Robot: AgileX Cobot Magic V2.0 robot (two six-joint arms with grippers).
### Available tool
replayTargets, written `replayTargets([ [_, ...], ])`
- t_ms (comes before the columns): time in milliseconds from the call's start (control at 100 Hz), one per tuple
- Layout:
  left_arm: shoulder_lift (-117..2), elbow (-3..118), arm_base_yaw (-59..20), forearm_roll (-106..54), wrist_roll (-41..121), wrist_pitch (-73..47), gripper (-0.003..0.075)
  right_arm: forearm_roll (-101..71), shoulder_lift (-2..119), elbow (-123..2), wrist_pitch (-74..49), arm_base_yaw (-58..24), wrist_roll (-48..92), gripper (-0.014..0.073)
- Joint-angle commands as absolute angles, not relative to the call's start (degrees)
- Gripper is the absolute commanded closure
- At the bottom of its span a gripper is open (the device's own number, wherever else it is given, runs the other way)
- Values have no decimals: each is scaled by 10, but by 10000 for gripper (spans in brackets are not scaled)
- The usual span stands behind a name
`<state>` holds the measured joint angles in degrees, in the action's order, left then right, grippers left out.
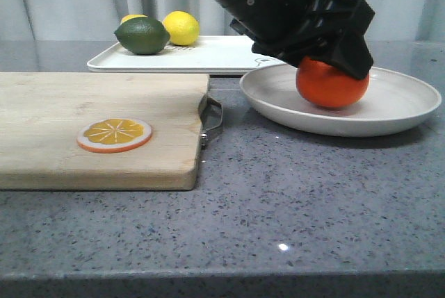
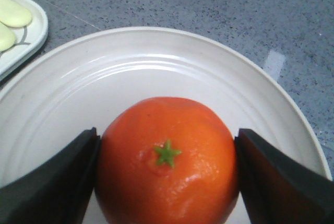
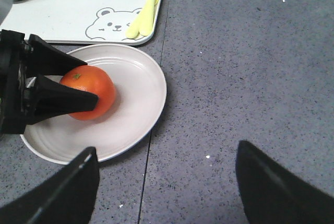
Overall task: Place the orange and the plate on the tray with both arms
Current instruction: 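Lift the orange with the left gripper and carry it over the plate, then lower the orange onto the plate, open the left gripper and withdraw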
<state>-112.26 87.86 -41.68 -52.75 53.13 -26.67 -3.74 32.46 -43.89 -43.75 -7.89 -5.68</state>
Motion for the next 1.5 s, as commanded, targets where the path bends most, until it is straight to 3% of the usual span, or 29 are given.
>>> replayTargets([
  [0,-1094,901,-421,-535,531,-249,496,-39,330,-460,-399,-76,-54,43],
  [300,-1095,901,-421,-558,531,-244,482,-39,330,-460,-399,-76,-54,43],
  [550,-1095,901,-420,-556,531,-256,274,-39,330,-460,-399,-76,-54,43],
  [790,-1095,901,-420,-554,531,-257,238,-39,330,-460,-399,-76,-54,43],
  [1030,-1095,901,-420,-533,531,-257,69,-39,330,-460,-399,-76,-54,43],
  [1489,-987,901,-391,-490,507,-258,67,-39,330,-460,-399,-76,-54,43],
])
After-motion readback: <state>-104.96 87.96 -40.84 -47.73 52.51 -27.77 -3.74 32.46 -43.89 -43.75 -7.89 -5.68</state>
